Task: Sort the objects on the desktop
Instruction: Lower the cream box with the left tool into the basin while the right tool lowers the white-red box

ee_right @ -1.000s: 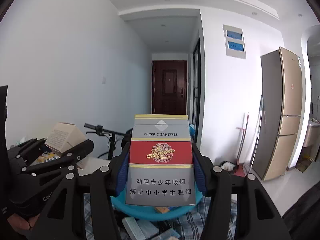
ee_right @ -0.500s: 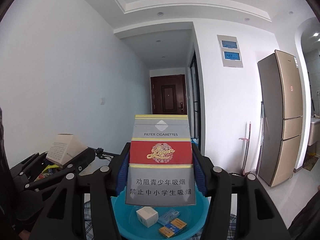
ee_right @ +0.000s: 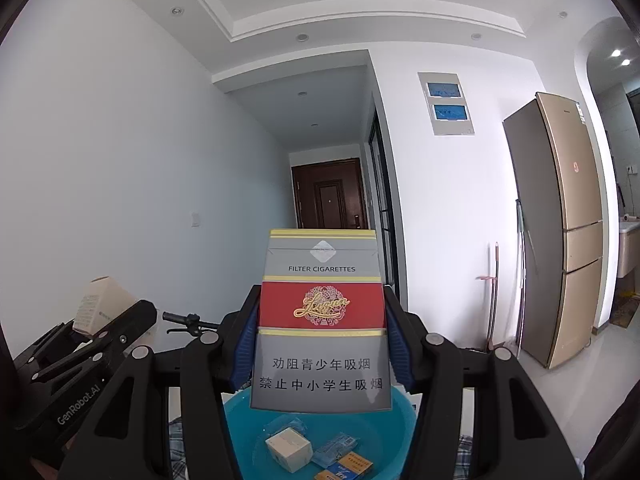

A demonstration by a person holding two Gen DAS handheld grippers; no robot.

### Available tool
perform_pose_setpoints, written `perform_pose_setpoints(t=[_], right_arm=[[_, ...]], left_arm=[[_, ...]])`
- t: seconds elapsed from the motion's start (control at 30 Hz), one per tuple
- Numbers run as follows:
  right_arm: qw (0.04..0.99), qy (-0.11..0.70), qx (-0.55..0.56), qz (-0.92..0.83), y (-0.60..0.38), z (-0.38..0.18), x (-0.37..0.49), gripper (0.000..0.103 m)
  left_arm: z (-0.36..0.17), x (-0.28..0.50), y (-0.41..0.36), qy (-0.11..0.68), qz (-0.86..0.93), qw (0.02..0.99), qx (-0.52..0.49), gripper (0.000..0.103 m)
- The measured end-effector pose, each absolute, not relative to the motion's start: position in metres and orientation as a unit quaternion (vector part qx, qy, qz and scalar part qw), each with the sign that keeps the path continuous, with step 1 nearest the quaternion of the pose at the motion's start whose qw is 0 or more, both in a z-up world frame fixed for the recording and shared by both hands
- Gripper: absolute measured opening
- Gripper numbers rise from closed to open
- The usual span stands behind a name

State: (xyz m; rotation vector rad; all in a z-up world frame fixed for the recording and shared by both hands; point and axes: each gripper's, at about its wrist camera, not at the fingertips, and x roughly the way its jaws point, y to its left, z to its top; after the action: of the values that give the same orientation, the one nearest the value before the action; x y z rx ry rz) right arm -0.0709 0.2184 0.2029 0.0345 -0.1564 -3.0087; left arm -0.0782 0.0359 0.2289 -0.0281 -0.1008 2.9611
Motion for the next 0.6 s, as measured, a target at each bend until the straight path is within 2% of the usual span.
perform_pose_setpoints(t=[0.6], right_arm=[[0.072, -0.045, 0.034, -0.996, 0.212, 0.198, -0.086, 0.054]], left_arm=[[0.221, -0.1, 0.036, -0.027, 0.996, 0.078, -0.038, 0.054]])
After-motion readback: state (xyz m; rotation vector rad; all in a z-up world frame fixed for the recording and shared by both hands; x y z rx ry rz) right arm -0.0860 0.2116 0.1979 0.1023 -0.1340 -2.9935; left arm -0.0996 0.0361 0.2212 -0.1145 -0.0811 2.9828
